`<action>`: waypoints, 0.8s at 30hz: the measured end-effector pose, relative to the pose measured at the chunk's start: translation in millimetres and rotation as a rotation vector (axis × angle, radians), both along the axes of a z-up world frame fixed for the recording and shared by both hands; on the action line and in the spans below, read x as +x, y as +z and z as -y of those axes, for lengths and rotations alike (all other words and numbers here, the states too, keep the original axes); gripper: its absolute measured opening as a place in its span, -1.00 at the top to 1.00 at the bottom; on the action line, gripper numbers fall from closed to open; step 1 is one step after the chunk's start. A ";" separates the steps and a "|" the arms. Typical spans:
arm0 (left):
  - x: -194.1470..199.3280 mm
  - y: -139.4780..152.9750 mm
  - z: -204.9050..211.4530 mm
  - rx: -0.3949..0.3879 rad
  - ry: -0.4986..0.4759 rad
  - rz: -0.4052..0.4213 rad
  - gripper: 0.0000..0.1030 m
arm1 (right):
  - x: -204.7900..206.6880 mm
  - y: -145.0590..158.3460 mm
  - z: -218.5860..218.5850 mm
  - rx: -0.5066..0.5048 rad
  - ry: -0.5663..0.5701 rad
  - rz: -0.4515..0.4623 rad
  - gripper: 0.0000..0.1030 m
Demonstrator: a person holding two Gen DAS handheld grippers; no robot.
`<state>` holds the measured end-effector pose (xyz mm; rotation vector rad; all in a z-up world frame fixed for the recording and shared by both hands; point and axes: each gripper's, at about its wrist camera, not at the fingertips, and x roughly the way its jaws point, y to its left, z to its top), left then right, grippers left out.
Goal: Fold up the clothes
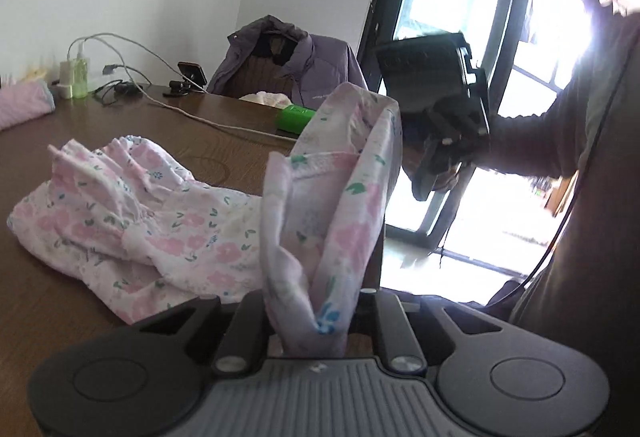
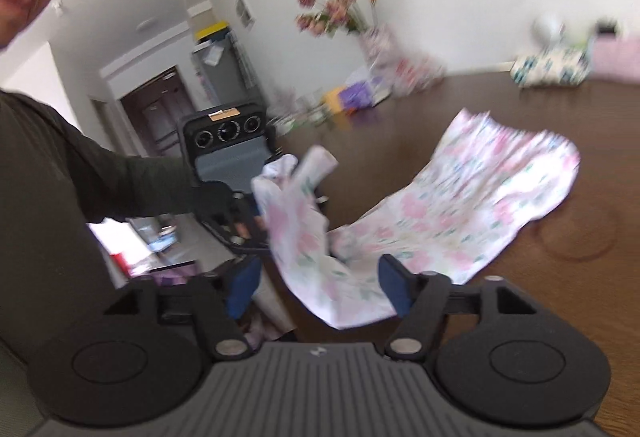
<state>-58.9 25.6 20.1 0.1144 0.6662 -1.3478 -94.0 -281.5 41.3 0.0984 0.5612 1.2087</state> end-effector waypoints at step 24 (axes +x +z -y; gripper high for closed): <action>14.0 15.5 -38.8 -0.128 0.204 -0.247 0.61 | 3.1 -32.4 12.0 0.129 -0.245 -0.365 -0.04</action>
